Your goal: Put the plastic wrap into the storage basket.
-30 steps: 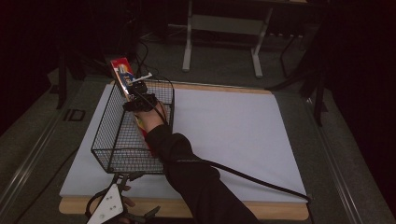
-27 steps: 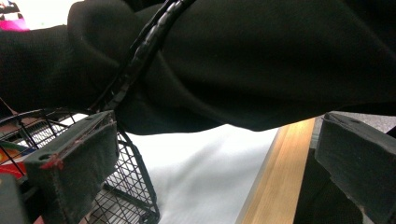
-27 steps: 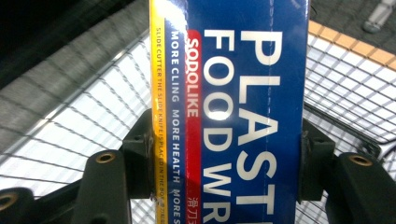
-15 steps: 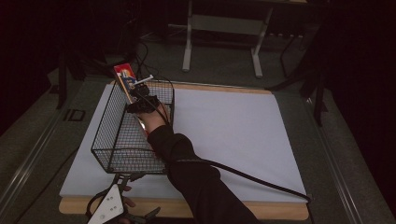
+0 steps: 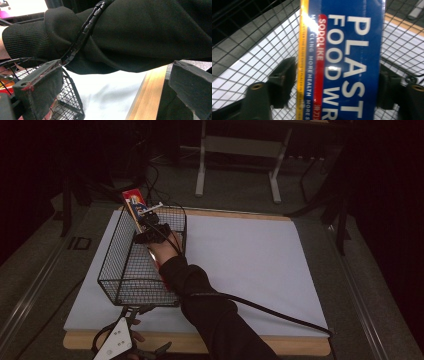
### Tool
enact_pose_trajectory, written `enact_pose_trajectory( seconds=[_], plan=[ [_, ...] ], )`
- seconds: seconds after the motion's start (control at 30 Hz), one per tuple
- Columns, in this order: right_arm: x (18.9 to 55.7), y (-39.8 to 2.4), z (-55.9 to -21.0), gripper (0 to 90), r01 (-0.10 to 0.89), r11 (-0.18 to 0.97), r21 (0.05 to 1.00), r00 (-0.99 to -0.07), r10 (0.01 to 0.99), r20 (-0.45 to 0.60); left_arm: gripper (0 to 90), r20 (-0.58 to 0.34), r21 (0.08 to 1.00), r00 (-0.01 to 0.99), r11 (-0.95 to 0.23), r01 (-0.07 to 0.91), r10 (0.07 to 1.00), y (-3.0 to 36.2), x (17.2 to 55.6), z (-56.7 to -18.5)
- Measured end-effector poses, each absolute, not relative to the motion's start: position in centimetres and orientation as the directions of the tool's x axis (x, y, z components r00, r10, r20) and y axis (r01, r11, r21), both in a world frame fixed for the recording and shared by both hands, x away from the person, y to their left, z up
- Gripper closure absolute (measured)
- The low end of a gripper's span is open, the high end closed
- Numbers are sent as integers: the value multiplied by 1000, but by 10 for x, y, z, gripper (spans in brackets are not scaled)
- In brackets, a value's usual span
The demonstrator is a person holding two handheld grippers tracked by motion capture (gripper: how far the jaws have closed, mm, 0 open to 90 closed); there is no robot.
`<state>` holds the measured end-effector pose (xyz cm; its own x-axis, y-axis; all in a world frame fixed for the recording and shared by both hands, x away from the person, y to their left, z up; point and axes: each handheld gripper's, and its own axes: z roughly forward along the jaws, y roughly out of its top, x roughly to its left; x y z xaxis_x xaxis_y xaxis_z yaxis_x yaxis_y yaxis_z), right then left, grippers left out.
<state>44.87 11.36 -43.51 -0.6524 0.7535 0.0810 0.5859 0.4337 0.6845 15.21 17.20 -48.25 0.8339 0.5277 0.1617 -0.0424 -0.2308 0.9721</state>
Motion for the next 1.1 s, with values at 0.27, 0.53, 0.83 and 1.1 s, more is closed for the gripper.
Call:
enact_pose_trajectory(
  seconds=[0.27, 0.53, 0.83, 1.1],
  plan=[
    [444, 103, -421, 112, 565, 443, 696, -691, 715, 106, 2, 159, 972, 832, -231, -38, 532, 173, 152, -483],
    [433, 77, -398, 126, 524, 431, 735, -711, 696, 99, 2, 154, 971, 832, -236, -28, 532, 171, 153, -484],
    [422, 31, -375, 137, 462, 422, 780, -725, 687, 58, 1, 155, 970, 829, -243, -24, 538, 169, 154, -485],
    [420, -10, -366, 183, 436, 434, 788, -737, 674, 36, 2, 154, 968, 827, -248, -18, 541, 168, 156, -486]
  ],
)
